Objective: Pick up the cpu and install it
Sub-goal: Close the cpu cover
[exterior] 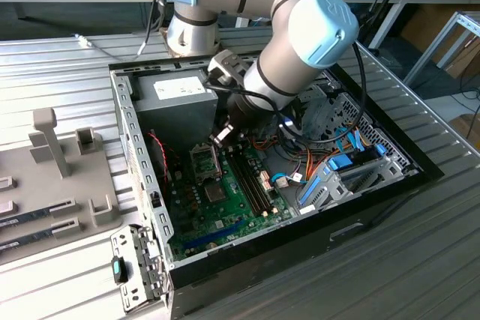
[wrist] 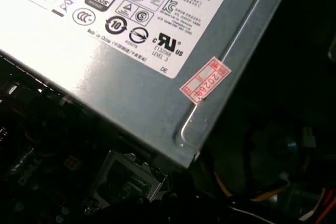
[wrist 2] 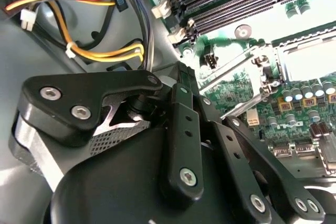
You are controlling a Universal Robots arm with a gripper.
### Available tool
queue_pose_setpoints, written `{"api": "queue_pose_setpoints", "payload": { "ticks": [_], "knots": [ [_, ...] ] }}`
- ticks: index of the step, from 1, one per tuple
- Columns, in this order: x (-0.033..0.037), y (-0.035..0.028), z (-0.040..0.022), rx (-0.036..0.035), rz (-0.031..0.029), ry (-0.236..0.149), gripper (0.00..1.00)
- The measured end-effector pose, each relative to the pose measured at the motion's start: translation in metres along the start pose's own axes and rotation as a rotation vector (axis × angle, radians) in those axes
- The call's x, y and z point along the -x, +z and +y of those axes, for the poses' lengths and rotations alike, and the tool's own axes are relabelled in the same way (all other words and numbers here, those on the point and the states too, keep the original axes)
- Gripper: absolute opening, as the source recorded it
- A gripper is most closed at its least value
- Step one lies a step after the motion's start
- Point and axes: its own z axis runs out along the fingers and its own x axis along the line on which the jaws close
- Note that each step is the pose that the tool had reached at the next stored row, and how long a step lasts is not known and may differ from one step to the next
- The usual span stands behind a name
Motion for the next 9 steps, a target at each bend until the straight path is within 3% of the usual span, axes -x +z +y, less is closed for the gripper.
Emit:
{"api": "queue_pose_setpoints", "payload": {
  "ticks": [5,9],
  "knots": [
    [-0.0002,-0.0021,0.0007,0.0042,-0.0026,-0.001,0.11],
    [0.0039,0.0022,-0.0029,0.0063,0.0007,0.000,0.11]
  ]
}}
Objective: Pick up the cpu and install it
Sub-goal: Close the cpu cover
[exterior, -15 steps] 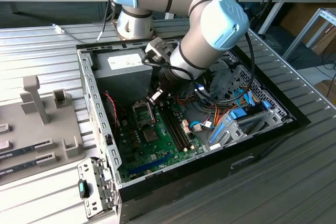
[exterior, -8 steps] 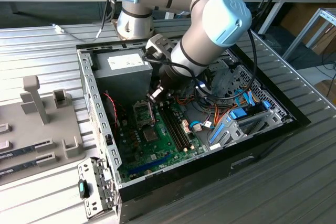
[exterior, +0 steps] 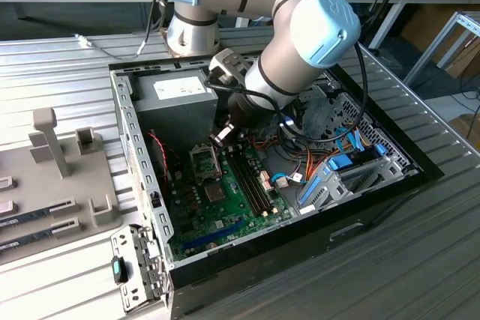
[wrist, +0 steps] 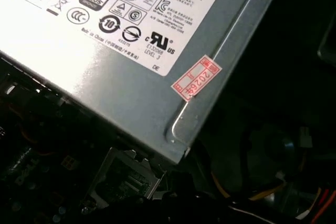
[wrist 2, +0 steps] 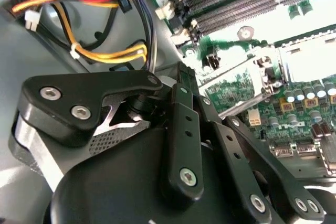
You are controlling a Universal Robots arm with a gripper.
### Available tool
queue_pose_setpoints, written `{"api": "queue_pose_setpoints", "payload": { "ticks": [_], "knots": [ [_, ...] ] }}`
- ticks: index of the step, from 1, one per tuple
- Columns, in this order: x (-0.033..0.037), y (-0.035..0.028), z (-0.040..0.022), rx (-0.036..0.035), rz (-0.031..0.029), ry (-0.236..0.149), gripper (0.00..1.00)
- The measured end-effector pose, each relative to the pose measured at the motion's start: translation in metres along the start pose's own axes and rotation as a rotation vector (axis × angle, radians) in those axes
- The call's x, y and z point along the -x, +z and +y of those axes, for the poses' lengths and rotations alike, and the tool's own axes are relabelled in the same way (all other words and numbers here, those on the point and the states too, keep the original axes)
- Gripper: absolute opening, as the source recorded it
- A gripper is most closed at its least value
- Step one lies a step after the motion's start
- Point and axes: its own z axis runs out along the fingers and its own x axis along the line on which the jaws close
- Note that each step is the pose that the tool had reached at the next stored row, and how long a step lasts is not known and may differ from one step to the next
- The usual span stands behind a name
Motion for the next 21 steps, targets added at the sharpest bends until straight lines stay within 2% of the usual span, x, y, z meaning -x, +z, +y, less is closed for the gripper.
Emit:
{"api": "queue_pose_setpoints", "payload": {
  "ticks": [4,12,21],
  "knots": [
    [0.0000,0.0044,-0.0008,0.0024,-0.0010,0.000,0.11],
    [-0.0008,0.0141,-0.0033,0.0126,-0.0068,-0.002,0.11],
    [-0.0100,0.0173,0.0009,0.0157,-0.0093,-0.003,0.11]
  ]
}}
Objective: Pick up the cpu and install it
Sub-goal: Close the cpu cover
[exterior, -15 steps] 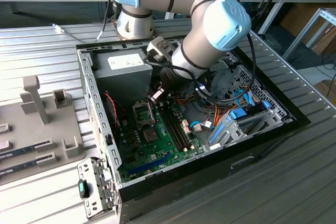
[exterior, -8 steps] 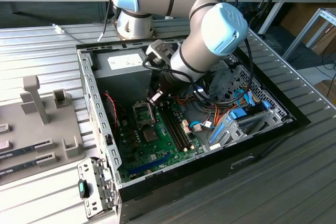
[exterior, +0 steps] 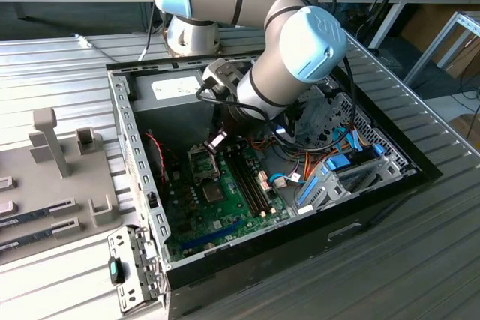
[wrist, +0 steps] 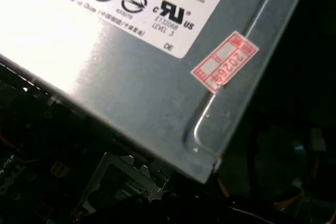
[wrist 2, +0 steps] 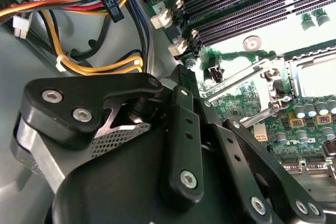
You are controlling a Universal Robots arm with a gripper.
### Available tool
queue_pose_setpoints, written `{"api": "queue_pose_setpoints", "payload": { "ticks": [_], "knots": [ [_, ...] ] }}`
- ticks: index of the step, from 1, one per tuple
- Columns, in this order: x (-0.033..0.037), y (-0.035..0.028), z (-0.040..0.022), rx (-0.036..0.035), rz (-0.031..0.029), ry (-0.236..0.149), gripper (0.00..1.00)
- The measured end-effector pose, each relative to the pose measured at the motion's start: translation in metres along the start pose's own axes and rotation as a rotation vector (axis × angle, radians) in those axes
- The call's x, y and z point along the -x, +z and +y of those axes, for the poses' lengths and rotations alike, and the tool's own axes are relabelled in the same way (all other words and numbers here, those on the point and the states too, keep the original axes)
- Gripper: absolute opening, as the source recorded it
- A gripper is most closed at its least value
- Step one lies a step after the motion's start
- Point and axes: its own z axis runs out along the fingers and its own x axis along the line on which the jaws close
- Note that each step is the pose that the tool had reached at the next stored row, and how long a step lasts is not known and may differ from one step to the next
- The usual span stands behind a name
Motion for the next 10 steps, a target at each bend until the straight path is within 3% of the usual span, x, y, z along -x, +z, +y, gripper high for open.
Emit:
{"api": "queue_pose_setpoints", "payload": {
  "ticks": [4,10],
  "knots": [
    [-0.0010,-0.0022,0.0013,0.0016,-0.0023,-0.001,0.11],
    [-0.0029,-0.0051,0.0031,0.0121,-0.0110,-0.004,0.11]
  ]
}}
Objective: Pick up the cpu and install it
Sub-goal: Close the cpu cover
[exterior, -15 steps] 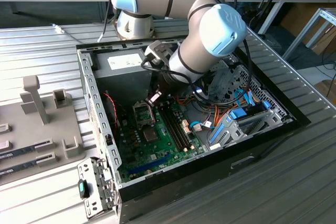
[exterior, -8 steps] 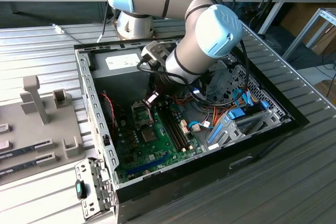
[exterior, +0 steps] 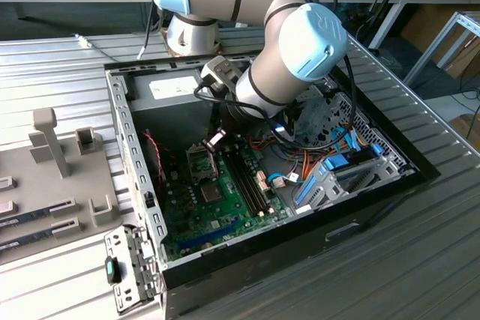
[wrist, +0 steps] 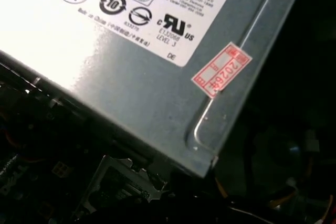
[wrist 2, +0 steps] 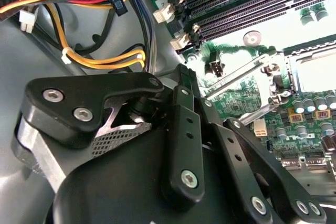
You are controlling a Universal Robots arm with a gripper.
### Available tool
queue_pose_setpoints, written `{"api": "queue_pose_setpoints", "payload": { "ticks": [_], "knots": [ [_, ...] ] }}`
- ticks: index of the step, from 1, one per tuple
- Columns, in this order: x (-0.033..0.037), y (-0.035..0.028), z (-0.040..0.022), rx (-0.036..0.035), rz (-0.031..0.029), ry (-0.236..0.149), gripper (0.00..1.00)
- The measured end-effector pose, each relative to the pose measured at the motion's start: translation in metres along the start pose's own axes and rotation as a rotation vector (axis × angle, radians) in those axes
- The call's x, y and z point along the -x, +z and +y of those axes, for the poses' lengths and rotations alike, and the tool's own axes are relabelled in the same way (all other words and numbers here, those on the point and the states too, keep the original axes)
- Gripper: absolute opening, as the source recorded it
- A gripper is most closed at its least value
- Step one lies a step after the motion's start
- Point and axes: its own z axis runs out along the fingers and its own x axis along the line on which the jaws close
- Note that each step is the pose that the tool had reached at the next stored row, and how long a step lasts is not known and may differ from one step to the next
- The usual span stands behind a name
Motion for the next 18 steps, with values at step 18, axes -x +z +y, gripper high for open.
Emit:
{"api": "queue_pose_setpoints", "payload": {
  "ticks": [18],
  "knots": [
    [-0.0064,-0.0155,-0.0045,0.0115,-0.0055,-0.007,0.11]
  ]
}}
